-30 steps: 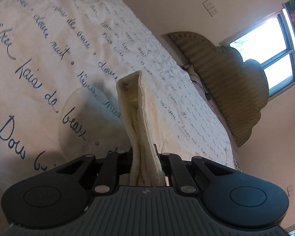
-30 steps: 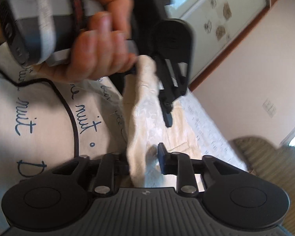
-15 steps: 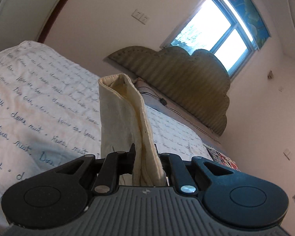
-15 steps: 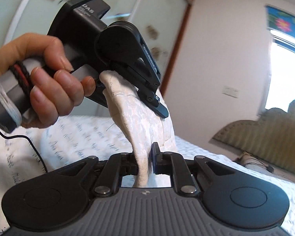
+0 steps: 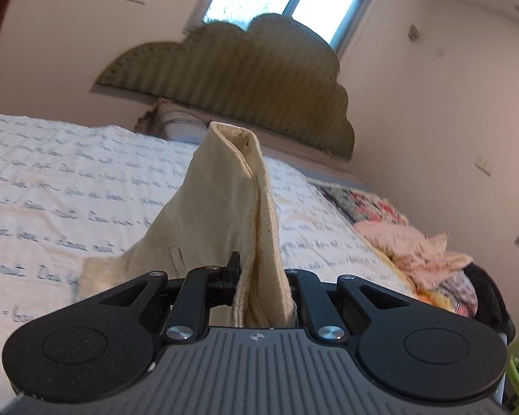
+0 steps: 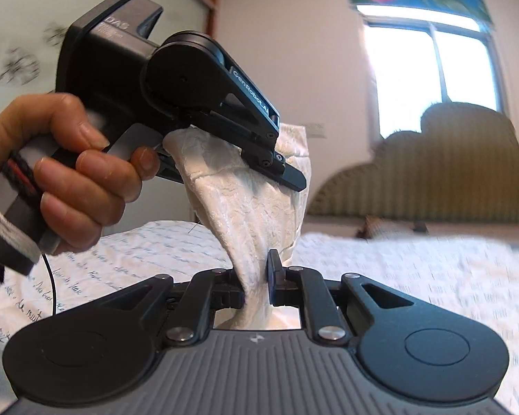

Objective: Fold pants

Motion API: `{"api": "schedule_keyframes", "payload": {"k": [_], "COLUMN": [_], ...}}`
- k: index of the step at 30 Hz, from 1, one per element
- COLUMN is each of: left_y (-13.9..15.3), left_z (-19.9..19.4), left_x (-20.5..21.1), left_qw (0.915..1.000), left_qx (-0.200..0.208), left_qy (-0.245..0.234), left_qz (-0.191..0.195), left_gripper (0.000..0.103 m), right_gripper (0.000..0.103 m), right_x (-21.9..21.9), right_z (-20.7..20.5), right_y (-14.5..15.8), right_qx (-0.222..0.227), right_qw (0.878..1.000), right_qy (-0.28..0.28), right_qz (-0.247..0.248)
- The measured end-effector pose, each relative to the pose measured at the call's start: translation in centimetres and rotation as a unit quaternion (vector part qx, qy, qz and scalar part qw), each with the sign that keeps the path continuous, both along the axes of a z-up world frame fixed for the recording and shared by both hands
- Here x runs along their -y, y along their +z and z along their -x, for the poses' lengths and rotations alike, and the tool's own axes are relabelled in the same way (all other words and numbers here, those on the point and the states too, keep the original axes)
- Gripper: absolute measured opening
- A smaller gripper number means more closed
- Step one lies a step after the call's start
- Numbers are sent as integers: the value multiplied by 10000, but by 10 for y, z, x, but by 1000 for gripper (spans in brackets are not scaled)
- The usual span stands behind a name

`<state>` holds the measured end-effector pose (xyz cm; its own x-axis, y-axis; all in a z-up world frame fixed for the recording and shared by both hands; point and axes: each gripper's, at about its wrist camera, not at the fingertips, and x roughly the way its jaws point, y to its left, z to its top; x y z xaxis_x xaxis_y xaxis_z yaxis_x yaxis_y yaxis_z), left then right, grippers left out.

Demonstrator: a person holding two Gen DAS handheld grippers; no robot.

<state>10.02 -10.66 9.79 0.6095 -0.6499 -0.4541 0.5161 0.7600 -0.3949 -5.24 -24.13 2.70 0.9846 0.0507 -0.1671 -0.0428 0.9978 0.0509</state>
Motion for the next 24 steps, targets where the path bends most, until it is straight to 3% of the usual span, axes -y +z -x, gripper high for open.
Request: {"api": "schedule_keyframes", "payload": {"k": [7, 16, 18, 21, 24], "left_y": [-41, -80, -85, -85, -77], "left_z": [-15, -21, -23, -23, -18], "left_x": [66, 116, 124, 125, 114], "left_qw": [9973, 9907, 9886, 9877, 9900], "left_qx": [-187, -271, -367, -551, -308], "left_qy": [-376, -693, -891, -1056, -1092], "left_qz": [-606, -1141, -1153, -1014, -835], "left_gripper": [12, 16, 32, 43, 57], "right_gripper": [12, 12, 12, 12, 12], "right_x": [54, 86, 98, 109, 112], "right_z": [5, 3, 3, 5, 8], "right_y": [-23, -49, -56, -66, -71], "right_qx": [-430, -773, -824, -880, -902], "right_qw": [9928, 9704, 9596, 9442, 9304], "right_qy": [-306, -641, -660, -670, -704], "right_qz": [-1071, -2196, -2607, -3103, -3481]}}
